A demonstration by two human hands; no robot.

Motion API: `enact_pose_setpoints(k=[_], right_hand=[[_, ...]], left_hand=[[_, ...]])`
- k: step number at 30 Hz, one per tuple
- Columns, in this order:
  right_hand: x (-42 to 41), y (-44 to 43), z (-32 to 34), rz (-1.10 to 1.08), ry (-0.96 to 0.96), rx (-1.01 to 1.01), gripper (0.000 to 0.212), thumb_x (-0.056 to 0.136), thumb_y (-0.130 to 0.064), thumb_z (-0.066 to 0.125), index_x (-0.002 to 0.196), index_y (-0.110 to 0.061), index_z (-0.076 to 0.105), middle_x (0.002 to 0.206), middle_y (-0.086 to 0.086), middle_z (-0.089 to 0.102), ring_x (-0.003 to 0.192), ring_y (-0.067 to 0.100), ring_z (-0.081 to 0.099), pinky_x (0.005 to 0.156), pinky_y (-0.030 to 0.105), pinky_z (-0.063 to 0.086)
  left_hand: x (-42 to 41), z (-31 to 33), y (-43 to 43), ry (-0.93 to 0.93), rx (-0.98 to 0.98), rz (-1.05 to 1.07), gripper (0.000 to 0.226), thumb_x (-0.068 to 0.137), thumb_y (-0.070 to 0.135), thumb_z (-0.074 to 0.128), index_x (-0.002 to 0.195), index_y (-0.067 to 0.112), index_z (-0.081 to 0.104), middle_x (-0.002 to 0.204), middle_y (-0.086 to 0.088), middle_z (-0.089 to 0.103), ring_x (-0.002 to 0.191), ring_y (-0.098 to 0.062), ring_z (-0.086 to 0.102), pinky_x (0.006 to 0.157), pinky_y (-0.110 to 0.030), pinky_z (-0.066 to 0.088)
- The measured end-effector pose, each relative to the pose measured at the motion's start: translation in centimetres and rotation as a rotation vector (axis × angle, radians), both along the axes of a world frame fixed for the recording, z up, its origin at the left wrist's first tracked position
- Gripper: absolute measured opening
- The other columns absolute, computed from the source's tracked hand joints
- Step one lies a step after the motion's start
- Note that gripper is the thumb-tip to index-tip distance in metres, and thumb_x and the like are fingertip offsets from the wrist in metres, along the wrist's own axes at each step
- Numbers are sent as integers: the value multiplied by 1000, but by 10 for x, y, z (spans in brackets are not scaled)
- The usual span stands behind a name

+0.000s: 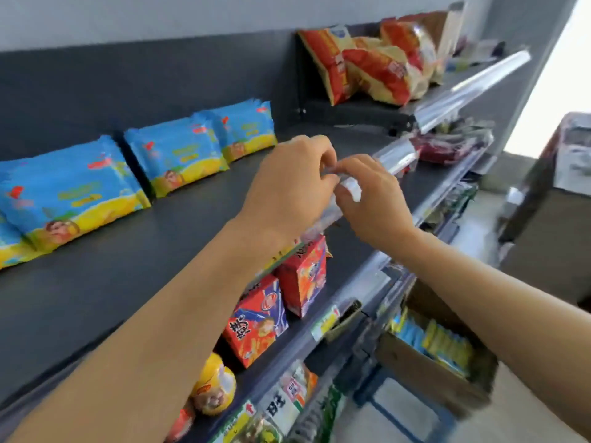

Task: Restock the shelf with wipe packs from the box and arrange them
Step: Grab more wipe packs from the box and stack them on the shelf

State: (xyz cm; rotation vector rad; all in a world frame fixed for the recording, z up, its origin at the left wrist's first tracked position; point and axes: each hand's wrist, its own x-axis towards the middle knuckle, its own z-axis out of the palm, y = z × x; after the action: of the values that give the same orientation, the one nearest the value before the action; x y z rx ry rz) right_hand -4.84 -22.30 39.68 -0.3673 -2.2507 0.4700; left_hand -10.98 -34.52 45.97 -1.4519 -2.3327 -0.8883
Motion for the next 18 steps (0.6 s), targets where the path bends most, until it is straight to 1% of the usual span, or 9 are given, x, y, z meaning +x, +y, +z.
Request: enact_pose_setpoints(k=[2, 4, 5, 8, 10, 12, 14, 16, 18], right_hand=[[40, 32, -20, -121, -32, -55, 22, 85, -4, 56, 105, -5, 64, 106, 10, 63, 103, 28, 55, 88, 27, 41], [76, 59, -43, -223, -87, -95, 20, 85, -3, 56, 103, -6, 66, 104, 10, 63, 100, 28, 56, 84, 22, 36], [93, 72, -55, -266, -113, -118, 20, 84, -2, 57, 102, -6, 66, 103, 11, 64, 100, 29, 56, 84, 23, 36], [135, 106, -90, -356, -215, -185, 21, 86, -3, 55, 103, -5, 66, 105, 11, 64, 102, 30, 56, 89, 31, 40], [161, 129, -113, -389, -324, -240, 23, 90, -6, 51, 107, -7, 65, 110, 10, 63, 108, 27, 53, 92, 31, 39], [185, 153, -134, -406, -424, -296, 25, 91, -7, 49, 110, -9, 64, 115, 8, 62, 112, 25, 52, 93, 31, 38], [205, 179, -155, -416, -515, -346, 26, 91, -8, 49, 113, -10, 63, 117, 8, 62, 112, 26, 53, 93, 32, 40], [220, 205, -177, -415, -596, -405, 26, 90, -9, 49, 113, -10, 63, 117, 9, 62, 111, 27, 53, 92, 34, 41], [229, 227, -199, -388, -659, -446, 26, 89, -9, 49, 111, -10, 64, 115, 9, 63, 110, 28, 54, 91, 34, 43]], left_hand=[[21, -12, 35, -33, -22, -87, 15, 84, 20, 64, 98, 14, 65, 95, -3, 66, 90, -22, 61, 82, -36, 48], [45, -29, 68, -77, -112, -175, 16, 85, 19, 63, 100, 13, 64, 96, -4, 67, 91, -22, 61, 82, -34, 48], [56, -39, 85, -93, -178, -216, 16, 86, 19, 62, 101, 12, 64, 97, -5, 66, 91, -22, 60, 83, -35, 48], [85, -77, 133, -152, -354, -290, 14, 86, 18, 61, 98, 11, 64, 95, -7, 66, 90, -26, 61, 82, -40, 51], [100, -103, 164, -218, -458, -312, 13, 86, 17, 61, 97, 11, 64, 93, -6, 64, 90, -25, 61, 80, -38, 52], [114, -130, 194, -264, -560, -326, 16, 88, 15, 60, 101, 9, 64, 100, -7, 64, 95, -24, 60, 79, -32, 48], [128, -156, 222, -320, -634, -320, 17, 88, 15, 60, 103, 8, 64, 107, -9, 65, 99, -24, 60, 76, -30, 44], [138, -183, 248, -379, -700, -304, 16, 87, 16, 62, 102, 9, 64, 108, -9, 65, 99, -24, 60, 75, -29, 44], [145, -212, 269, -434, -759, -285, 15, 88, 15, 62, 101, 9, 64, 108, -9, 64, 99, -24, 60, 78, -32, 48]])
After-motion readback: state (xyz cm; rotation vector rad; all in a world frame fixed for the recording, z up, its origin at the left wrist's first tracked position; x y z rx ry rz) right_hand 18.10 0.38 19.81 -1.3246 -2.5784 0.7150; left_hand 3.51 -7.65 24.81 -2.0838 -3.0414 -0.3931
